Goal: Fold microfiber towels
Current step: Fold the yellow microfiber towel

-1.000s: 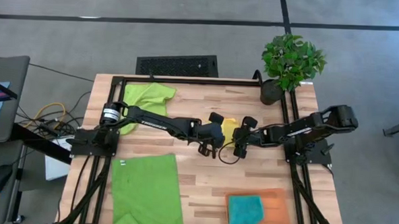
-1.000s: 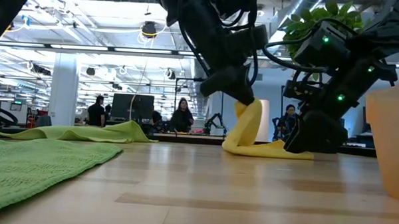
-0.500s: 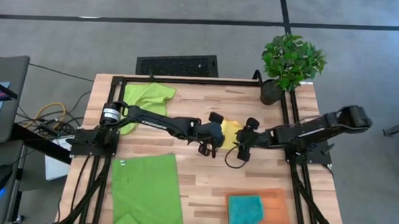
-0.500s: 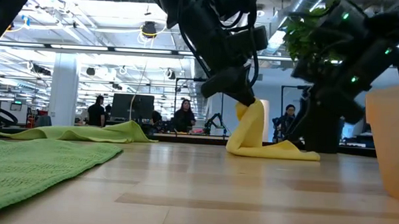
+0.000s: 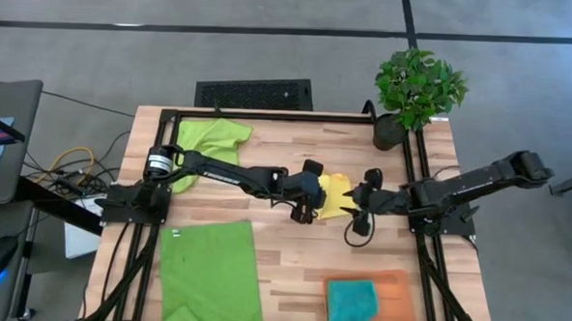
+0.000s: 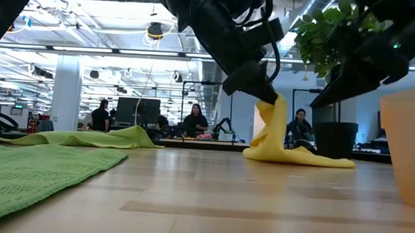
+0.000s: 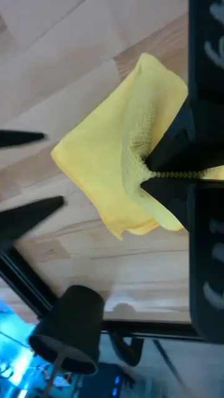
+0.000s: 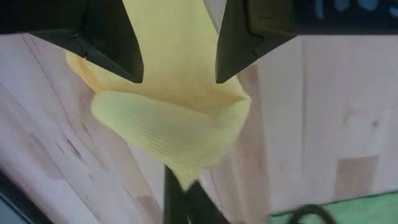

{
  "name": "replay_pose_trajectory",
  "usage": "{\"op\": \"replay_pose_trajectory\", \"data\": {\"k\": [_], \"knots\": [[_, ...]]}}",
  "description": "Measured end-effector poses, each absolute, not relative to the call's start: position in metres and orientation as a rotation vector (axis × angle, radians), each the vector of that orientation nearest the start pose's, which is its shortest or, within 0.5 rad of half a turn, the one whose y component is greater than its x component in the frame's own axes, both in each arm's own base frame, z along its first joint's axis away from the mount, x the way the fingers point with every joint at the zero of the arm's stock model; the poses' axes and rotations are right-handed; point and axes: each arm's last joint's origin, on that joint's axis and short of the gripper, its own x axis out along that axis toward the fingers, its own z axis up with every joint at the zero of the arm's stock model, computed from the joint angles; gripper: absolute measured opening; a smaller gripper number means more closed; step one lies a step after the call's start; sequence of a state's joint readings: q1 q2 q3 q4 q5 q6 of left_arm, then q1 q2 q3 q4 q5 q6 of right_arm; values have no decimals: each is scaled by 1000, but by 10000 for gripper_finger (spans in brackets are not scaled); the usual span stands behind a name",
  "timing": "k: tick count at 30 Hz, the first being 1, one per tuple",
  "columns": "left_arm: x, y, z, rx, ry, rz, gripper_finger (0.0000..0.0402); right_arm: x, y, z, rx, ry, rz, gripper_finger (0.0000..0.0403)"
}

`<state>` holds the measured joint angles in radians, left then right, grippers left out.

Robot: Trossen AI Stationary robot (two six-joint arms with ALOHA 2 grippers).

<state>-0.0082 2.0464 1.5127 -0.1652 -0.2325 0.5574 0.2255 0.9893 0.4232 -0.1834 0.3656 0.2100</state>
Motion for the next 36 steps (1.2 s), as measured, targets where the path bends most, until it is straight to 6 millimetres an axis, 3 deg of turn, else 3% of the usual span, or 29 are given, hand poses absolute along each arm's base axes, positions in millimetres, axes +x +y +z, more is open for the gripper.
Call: {"op": "replay_pose_trajectory", "data": {"k": [11,27,36], "knots": [[456,12,204,436,721,43,39,176,37,186,-16,654,-170,226],[462,13,211,383,617,59,192,176,37,186,-15,657,-171,226],[465,19,207,378,602,75,201,177,37,187,19,646,-178,226]]}}
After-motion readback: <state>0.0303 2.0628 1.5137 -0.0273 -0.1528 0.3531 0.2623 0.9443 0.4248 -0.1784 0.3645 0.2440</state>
